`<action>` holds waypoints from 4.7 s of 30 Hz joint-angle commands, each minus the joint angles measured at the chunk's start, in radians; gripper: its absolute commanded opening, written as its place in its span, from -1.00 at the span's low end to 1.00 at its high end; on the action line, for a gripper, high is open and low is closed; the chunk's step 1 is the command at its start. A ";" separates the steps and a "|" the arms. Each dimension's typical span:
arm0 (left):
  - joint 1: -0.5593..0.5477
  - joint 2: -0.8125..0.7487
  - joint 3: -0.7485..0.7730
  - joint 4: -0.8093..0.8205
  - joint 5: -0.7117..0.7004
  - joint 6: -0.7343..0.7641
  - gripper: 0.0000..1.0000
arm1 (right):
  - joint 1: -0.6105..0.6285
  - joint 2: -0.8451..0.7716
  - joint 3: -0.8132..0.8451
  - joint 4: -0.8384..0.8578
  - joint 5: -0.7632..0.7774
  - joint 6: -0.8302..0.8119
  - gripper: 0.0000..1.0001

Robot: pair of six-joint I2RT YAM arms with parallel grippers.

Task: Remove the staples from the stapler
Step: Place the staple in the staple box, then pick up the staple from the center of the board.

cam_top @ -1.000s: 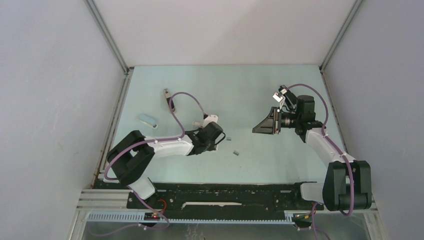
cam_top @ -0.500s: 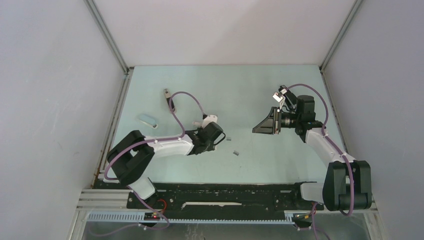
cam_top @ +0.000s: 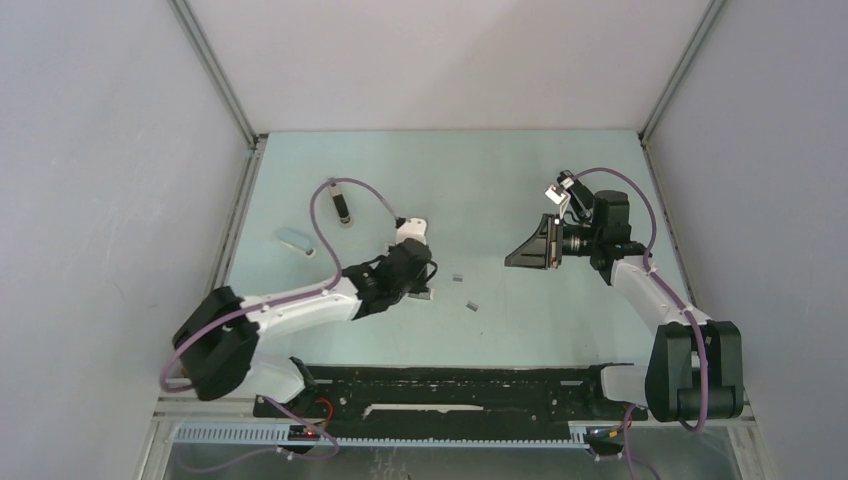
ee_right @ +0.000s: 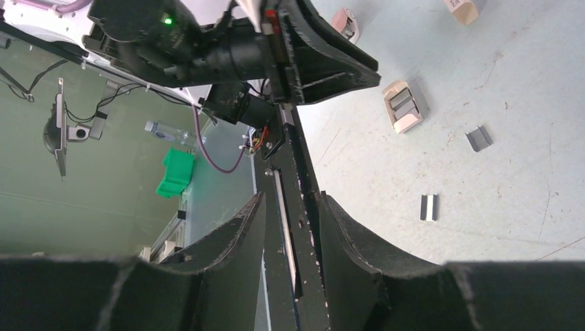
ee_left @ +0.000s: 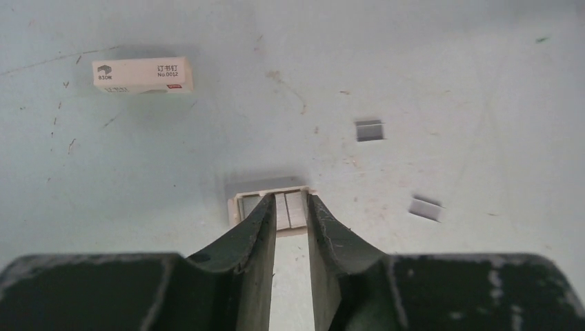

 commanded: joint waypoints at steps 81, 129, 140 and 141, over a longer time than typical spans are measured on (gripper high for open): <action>0.019 -1.046 -0.866 0.507 0.056 -0.206 1.00 | 0.704 0.378 0.295 -0.444 1.119 -0.516 -0.37; 0.018 -1.048 -0.862 0.516 0.083 -0.219 1.00 | 0.703 0.467 0.318 -0.486 1.131 -0.499 -0.99; 0.019 -1.022 -0.848 0.533 0.086 -0.221 1.00 | 0.718 0.383 0.312 -0.445 0.966 -0.372 -1.00; 0.019 -1.016 -0.847 0.536 0.087 -0.221 1.00 | 0.720 0.384 0.313 -0.440 0.948 -0.356 -1.00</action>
